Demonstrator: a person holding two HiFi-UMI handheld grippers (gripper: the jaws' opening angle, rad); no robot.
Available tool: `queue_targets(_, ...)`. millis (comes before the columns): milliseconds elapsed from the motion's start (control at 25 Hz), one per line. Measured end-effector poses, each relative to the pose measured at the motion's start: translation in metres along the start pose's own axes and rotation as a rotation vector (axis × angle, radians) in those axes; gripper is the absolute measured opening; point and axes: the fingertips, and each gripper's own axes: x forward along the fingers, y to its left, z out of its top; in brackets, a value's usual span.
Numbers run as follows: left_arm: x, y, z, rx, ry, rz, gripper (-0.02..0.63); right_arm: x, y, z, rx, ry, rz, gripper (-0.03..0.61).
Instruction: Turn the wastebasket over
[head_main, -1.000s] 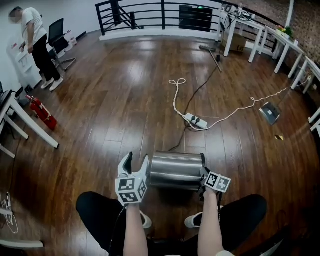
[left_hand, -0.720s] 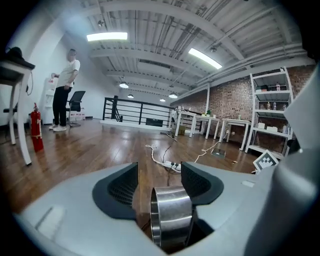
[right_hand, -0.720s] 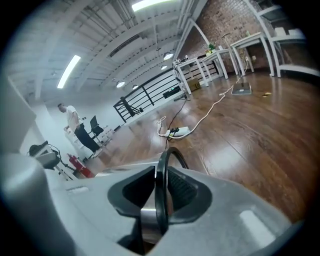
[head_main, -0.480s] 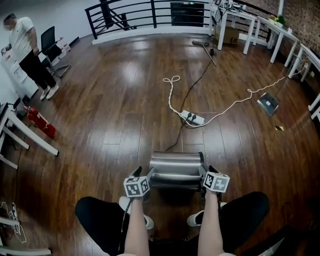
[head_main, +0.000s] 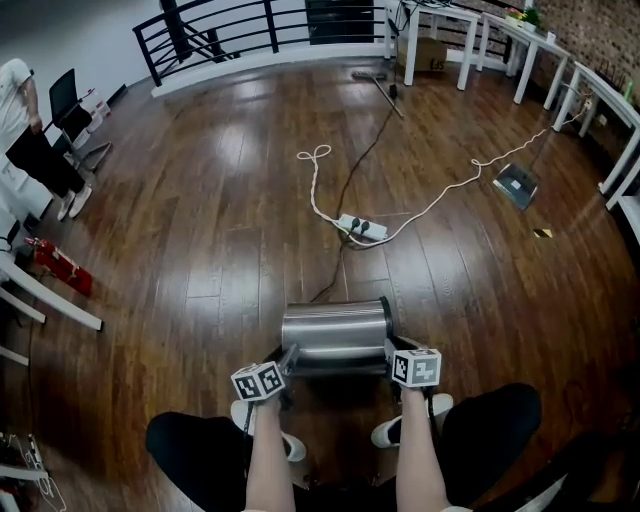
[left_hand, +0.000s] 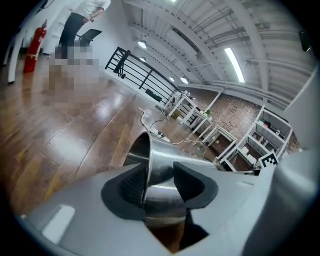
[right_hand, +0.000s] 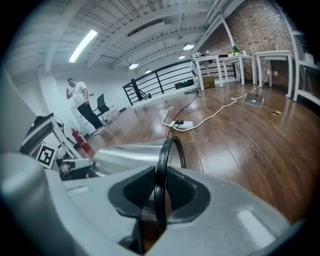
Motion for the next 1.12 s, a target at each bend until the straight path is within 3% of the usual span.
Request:
queue_targets(120, -0.007, -0.024, 0.014, 0.165, -0.01, 0.017, 0.177, -0.004, -0.012, 0.002, 0.066, -0.014, 0.016, 0.052)
queue_targets(280, -0.01, -0.085, 0.062, 0.386, -0.042, -0.052, 0.134, -0.001, -0.03, -0.007, 0.122, -0.001, 0.011, 0.063)
queue_targets(360, -0.01, -0.113, 0.078, 0.497, -0.005, -0.058, 0.113, 0.005, -0.034, -0.017, 0.157, -0.02, -0.002, 0.066)
queue_targets(480, -0.008, -0.141, 0.075, 0.769, 0.1, 0.044, 0.115, 0.019, -0.037, -0.042, 0.184, -0.016, -0.033, 0.067)
queue_targets(560, -0.004, -0.165, 0.056, 0.951, 0.158, 0.051, 0.11, 0.032, -0.036, -0.067, 0.133, 0.065, -0.06, 0.057)
queue_targets(640, 0.003, -0.196, 0.028, 1.066, 0.183, -0.026, 0.1, 0.039, -0.037, -0.096, 0.083, 0.177, -0.062, -0.017)
queue_targets(720, 0.01, -0.223, -0.007, 1.151, 0.205, -0.122, 0.093, 0.033, -0.05, -0.113, 0.138, 0.222, -0.046, -0.012)
queue_targets(800, 0.011, -0.241, -0.049, 1.268, 0.26, -0.185, 0.089, 0.017, -0.068, -0.107, 0.205, 0.186, -0.058, 0.013)
queue_targets(960, 0.005, -0.241, -0.128, 1.466, 0.389, -0.235, 0.084, -0.02, -0.083, -0.042, 0.157, 0.009, -0.112, 0.063)
queue_targets(1040, 0.005, -0.232, -0.15, 1.567, 0.371, -0.203, 0.08, -0.042, -0.079, -0.005, 0.133, -0.098, -0.126, 0.063)
queue_targets(1120, 0.006, -0.228, -0.152, 1.662, 0.285, -0.152, 0.101, -0.058, -0.065, 0.018, 0.066, -0.153, -0.12, 0.063)
